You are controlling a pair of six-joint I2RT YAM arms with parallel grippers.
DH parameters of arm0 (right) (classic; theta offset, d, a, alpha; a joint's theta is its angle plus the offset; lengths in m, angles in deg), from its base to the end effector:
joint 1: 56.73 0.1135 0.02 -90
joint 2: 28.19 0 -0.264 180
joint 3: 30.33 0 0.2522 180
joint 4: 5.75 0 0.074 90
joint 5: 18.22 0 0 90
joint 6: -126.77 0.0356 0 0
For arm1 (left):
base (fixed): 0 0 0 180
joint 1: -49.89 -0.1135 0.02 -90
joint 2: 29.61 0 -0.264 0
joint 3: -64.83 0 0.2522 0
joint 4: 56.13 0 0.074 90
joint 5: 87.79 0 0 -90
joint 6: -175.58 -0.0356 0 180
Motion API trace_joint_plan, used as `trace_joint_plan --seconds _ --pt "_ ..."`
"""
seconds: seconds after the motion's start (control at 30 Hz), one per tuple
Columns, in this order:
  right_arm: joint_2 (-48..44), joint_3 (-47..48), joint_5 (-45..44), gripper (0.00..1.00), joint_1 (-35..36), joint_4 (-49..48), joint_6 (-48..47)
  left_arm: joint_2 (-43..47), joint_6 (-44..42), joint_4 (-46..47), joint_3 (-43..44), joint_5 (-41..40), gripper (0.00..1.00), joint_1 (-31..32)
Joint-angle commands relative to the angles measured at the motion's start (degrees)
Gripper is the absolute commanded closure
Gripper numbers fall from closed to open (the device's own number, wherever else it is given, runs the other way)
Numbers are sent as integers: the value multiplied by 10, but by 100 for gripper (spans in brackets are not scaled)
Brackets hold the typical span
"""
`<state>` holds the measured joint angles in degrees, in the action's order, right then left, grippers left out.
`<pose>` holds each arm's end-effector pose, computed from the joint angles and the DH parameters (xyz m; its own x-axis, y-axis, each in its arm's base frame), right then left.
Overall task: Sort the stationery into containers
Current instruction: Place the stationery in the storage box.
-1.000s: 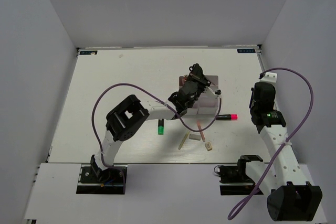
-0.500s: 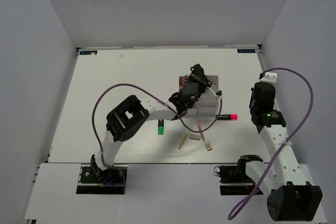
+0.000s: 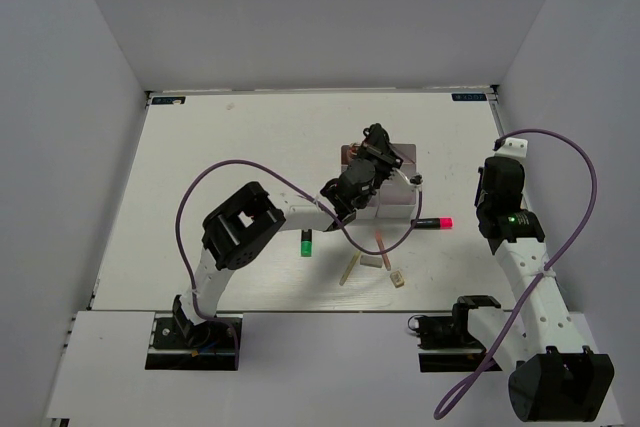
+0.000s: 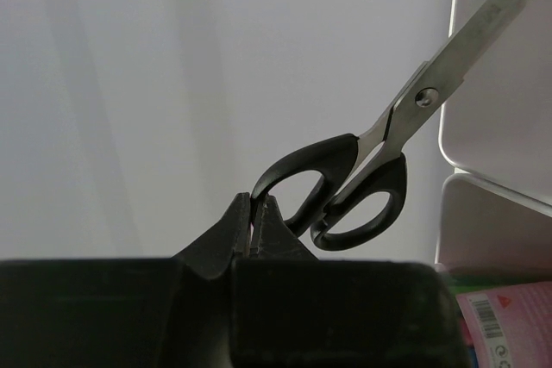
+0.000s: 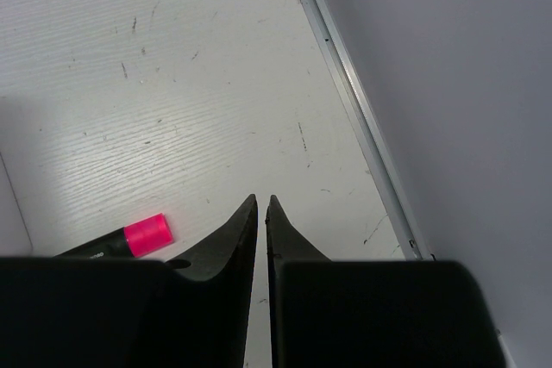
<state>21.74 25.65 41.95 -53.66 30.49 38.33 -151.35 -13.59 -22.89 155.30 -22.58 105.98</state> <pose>0.1922 -0.0074 0.2894 -0.4915 -0.0027 -0.8709 0.3964 0.8897 -0.2265 0.2806 -0.3906 0.2108 0.5100 0.8479 0.1450 -0.1017 -0.1080 0.9889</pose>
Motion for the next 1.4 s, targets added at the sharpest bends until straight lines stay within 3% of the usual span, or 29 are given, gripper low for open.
trace_joint_plan --seconds 0.0,0.23,1.37 --pt "-10 9 -7 89 2 -21 8 10 -4 -3 -10 19 95 9" --pt "-12 9 -5 89 0 -22 7 17 -8 -19 -17 29 99 8" --pt "-12 6 4 89 0 -21 7 30 -48 7 -26 47 99 -13"
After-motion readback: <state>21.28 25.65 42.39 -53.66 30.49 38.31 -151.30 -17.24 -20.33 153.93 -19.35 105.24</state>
